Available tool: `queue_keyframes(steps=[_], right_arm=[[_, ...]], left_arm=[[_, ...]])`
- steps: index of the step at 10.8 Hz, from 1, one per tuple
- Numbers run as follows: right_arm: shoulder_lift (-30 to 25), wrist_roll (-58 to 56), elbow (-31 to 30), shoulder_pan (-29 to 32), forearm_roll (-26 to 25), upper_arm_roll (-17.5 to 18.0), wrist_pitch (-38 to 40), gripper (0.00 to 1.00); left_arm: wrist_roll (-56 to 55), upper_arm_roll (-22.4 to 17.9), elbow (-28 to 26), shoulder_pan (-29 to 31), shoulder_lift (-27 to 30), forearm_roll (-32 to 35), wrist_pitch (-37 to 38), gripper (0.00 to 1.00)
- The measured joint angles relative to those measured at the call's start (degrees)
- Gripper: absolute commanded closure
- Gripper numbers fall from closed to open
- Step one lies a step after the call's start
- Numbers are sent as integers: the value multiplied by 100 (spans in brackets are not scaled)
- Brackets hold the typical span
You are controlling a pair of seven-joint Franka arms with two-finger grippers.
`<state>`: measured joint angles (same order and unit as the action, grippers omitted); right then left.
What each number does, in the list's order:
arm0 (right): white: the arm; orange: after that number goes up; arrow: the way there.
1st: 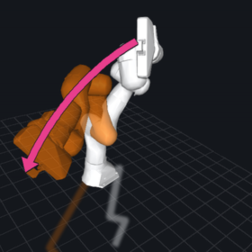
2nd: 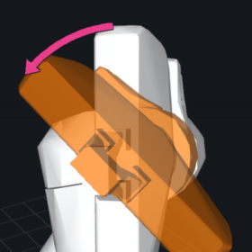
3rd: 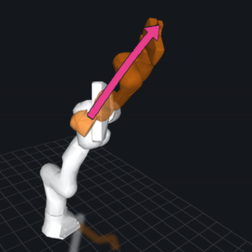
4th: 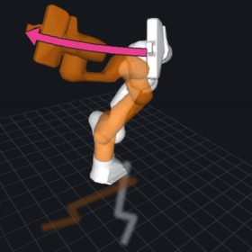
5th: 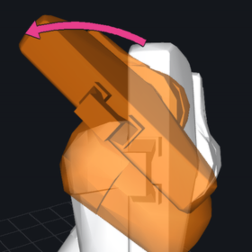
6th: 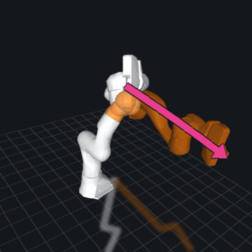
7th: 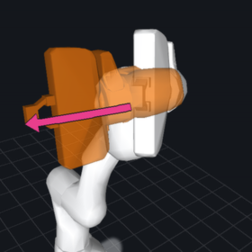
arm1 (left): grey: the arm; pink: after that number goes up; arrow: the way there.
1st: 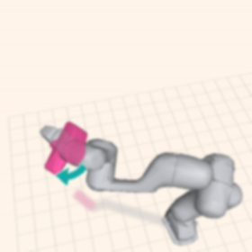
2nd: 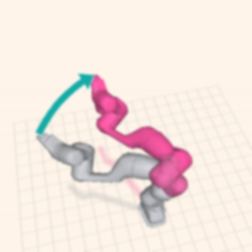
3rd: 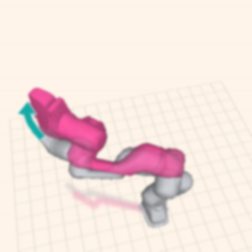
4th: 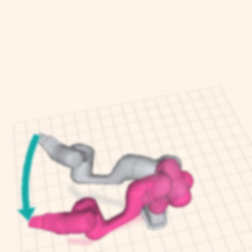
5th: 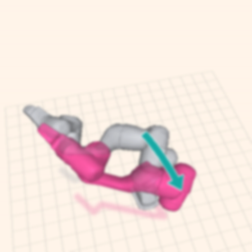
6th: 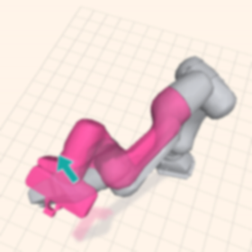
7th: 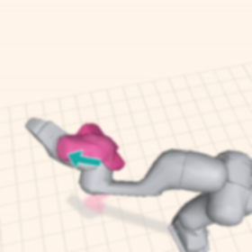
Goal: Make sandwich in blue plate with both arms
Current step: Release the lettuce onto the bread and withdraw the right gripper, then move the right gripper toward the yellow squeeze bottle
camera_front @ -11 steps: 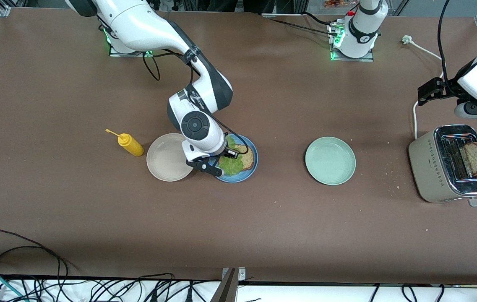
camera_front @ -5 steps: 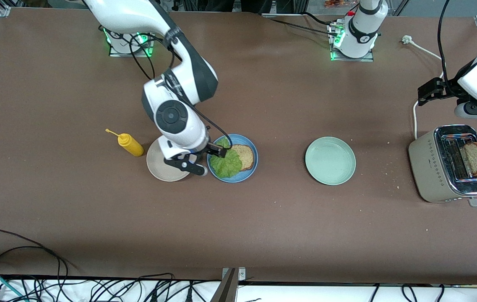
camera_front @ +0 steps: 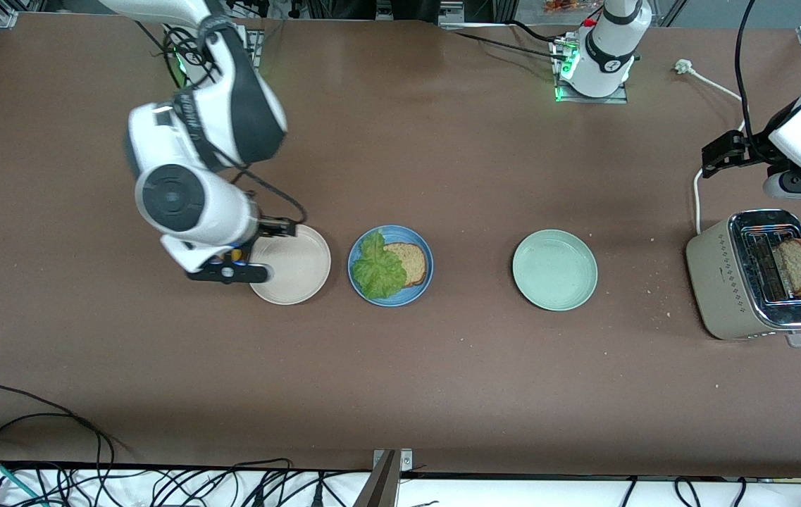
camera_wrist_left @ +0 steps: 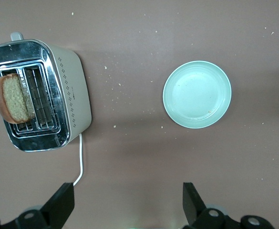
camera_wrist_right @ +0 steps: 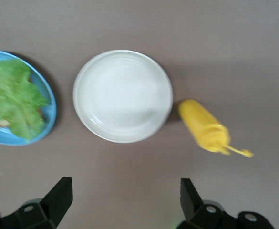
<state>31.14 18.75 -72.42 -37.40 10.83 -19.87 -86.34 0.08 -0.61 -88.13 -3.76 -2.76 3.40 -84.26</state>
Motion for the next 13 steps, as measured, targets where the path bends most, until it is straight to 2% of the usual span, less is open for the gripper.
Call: queue_keyframes(steps=[4,7,9,10,13], right_arm=[[-686,-2297,-580,30,-3,-1182,553,0],[-982,-4259,-1216,56,6,-2214,567,0],[-998,-5500,-1666,104,121,-2779,301,0],[-993,-6127,-1900,244,326,-2906,101,0],[-781,-7958,-2432,972,1231,-2938,-256,0]], left_arm=[[0,-12,1,39,-1,0,0,0],[0,-21,1,160,-2,0,0,0],[0,1,1,159,-2,0,0,0],[0,14,2,151,-2,0,0,0],[0,36,7,147,-3,0,0,0]])
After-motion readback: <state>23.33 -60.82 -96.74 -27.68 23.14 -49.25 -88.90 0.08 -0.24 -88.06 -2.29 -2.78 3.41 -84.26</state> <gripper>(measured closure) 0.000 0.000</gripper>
